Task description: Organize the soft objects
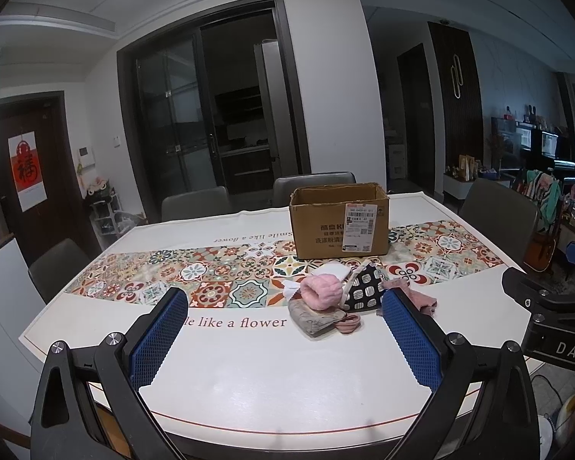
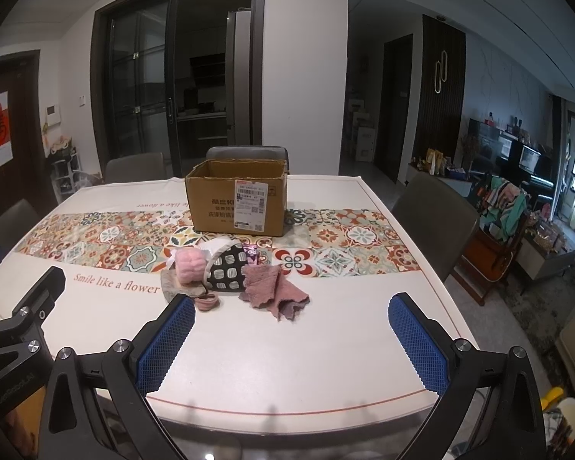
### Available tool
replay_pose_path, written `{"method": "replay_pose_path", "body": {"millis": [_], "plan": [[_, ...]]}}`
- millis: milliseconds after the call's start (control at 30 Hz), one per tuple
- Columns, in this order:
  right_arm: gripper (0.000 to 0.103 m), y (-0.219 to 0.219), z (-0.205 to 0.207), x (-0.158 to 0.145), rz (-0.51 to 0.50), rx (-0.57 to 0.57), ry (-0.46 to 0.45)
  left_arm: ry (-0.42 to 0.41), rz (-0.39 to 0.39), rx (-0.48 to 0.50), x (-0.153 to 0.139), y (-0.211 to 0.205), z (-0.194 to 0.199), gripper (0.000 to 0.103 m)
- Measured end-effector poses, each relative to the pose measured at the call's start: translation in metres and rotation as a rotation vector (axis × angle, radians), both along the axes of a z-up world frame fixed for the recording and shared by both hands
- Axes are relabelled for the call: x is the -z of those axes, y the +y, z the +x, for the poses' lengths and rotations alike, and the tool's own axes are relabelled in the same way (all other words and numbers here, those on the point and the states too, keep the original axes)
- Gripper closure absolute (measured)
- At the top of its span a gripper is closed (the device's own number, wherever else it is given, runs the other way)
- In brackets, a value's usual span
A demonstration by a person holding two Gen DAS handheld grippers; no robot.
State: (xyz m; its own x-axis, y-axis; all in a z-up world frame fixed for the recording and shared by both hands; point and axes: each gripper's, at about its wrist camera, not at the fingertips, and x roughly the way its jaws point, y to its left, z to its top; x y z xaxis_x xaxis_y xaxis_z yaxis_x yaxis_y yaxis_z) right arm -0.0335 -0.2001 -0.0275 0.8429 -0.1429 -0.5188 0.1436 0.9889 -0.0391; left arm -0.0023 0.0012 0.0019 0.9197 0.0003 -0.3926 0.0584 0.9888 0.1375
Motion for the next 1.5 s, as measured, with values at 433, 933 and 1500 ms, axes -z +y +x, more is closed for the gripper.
{"method": "replay_pose_path", "body": {"millis": [433, 933, 1500], "plan": [[0.0, 0.0004, 0.0002, -0.0005, 0.002, 0.003, -0.001, 0.0, 0.0, -0.001, 0.0005, -0.0004, 0.0, 0.0], [0.0, -0.0021, 0.0003, 0.0004, 0.005, 0.0, 0.0, 0.001, 0.006, -0.002, 0.0005, -0.0032, -0.0018, 0.0], [0.0, -0.0032, 0.0012, 0.0011, 0.007, 0.0, 0.003, 0.003, 0.008, 0.0, 0.0004, -0.0039, -0.0023, 0.0]]}}
